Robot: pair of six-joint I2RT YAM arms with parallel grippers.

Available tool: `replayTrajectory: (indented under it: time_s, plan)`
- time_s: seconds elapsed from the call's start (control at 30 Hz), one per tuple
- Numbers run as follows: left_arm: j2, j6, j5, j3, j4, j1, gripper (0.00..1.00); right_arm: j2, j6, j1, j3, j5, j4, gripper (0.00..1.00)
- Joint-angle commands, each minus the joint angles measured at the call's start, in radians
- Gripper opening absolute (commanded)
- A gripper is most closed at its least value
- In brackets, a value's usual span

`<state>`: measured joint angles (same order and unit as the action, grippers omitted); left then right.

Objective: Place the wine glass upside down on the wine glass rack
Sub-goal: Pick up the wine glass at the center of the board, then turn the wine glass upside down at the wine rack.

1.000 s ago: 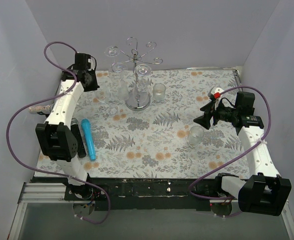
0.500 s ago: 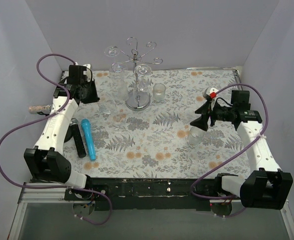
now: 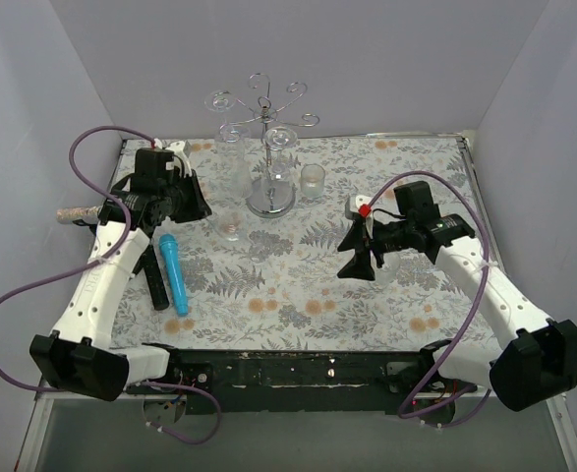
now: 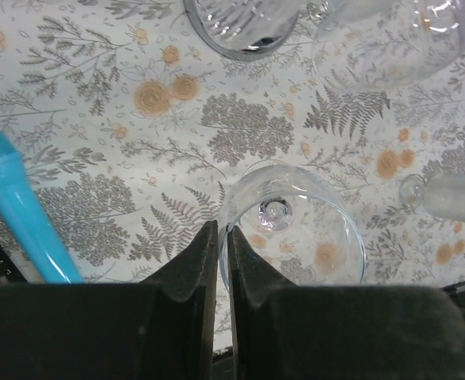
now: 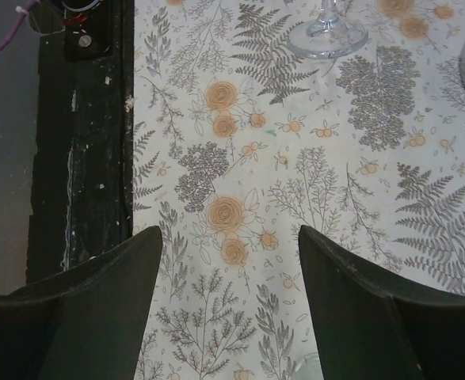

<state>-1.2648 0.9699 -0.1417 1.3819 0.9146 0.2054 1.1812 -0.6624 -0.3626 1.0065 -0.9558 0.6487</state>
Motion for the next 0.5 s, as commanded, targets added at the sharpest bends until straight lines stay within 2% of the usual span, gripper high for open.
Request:
replayTrajectory:
  time_s: [0.0, 0.47]
  plan:
    - [0.084, 0.081, -0.081, -0.026, -0.042, 0.026, 0.0, 0.029, 0.052, -0.058, 0.038, 0.0, -0.024, 0.77]
    - [0.142, 0.233, -0.121, -0.113, -0.148, 0.149, 0.0, 0.075, 0.302, -0.098, -0.006, 0.006, -0.188, 0.77]
